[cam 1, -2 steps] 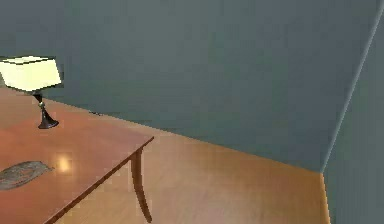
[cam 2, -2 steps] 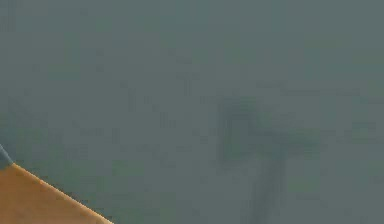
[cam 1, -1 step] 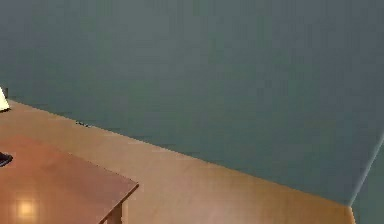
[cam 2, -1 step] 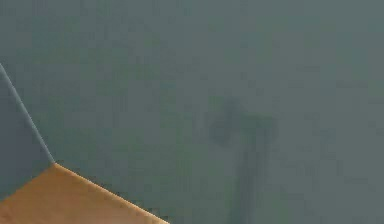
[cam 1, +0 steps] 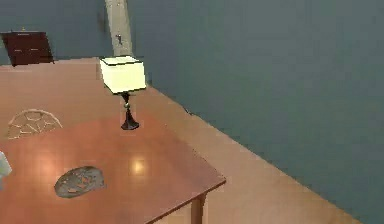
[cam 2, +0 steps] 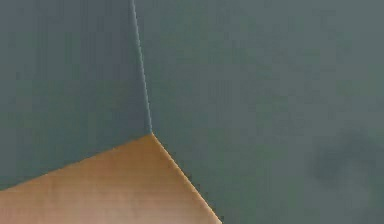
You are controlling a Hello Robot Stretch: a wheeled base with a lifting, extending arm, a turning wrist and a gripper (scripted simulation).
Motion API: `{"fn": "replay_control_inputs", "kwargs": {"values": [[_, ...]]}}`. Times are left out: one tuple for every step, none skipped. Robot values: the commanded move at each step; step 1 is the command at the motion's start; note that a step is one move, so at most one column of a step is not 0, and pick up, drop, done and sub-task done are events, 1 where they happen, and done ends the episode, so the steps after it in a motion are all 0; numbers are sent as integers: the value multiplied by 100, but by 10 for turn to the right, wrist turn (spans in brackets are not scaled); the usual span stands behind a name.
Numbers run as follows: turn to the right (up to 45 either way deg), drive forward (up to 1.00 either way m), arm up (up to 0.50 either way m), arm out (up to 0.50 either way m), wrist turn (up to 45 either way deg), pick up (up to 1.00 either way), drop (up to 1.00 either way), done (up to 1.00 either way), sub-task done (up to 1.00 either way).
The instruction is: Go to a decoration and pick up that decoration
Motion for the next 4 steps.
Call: {"fn": "replay_control_inputs", "kwargs": {"values": [[0,35,0,0,0,0,0,0,0],[-450,0,0,0,0,0,0,0,0],[-450,0,0,0,0,0,0,0,0],[-390,0,0,0,0,0,0,0,0]]}}
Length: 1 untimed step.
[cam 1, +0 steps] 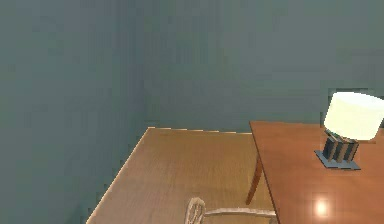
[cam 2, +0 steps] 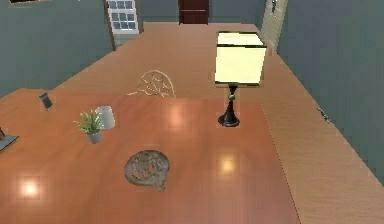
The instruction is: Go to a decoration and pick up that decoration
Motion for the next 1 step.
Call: {"fn": "replay_control_inputs", "kwargs": {"values": [[0,0,50,0,0,0,0,0,0]]}}
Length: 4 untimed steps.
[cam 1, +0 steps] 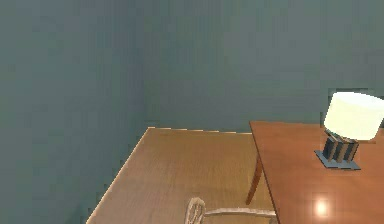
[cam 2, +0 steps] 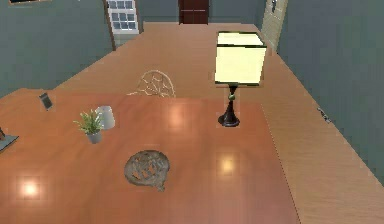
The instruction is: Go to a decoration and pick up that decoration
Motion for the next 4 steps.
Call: {"fn": "replay_control_inputs", "kwargs": {"values": [[0,0,38,0,0,0,0,0,0],[0,0,0,18,0,0,0,0,0],[0,0,0,0,450,0,0,0,0],[0,0,0,0,450,0,0,0,0]]}}
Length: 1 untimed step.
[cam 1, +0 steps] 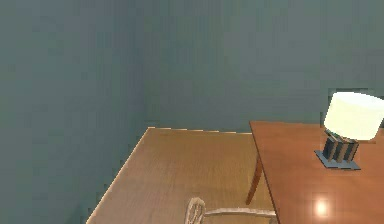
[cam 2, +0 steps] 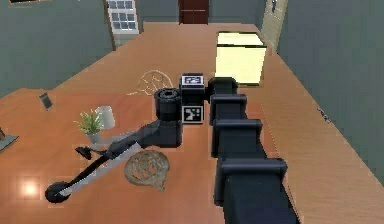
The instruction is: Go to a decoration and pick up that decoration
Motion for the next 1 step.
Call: {"fn": "replay_control_inputs", "kwargs": {"values": [[0,0,0,0,450,0,0,0,0]]}}
